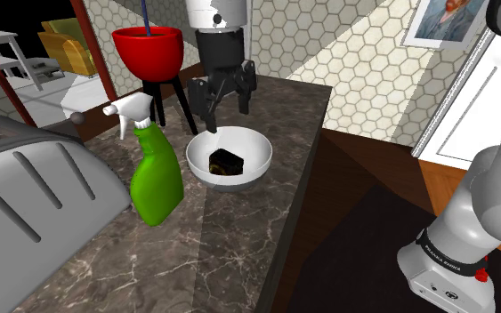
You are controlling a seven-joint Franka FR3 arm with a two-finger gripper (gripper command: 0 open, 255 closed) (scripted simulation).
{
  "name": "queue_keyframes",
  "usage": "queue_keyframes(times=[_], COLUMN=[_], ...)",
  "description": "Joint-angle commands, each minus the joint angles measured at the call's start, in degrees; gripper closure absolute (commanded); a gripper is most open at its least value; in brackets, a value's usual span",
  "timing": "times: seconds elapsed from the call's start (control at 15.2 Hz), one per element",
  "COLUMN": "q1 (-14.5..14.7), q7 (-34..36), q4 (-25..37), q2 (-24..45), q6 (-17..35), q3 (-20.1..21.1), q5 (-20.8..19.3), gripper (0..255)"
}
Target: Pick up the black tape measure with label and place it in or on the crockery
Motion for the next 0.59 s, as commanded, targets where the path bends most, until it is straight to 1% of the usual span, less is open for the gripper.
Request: queue_keyframes(times=[0.0, 0.07, 0.53], q1=[0.37, 0.62, 0.63], q7=[0.29, 0.5, 0.5], q4=[4.82, 7.18, 7.18], q2=[1.11, 1.8, 1.8], q6=[-3.9, -5.66, -5.66], q3=[0.17, 0.28, 0.27], q5=[-0.53, -0.88, -0.88], gripper=[0, 0, 0])
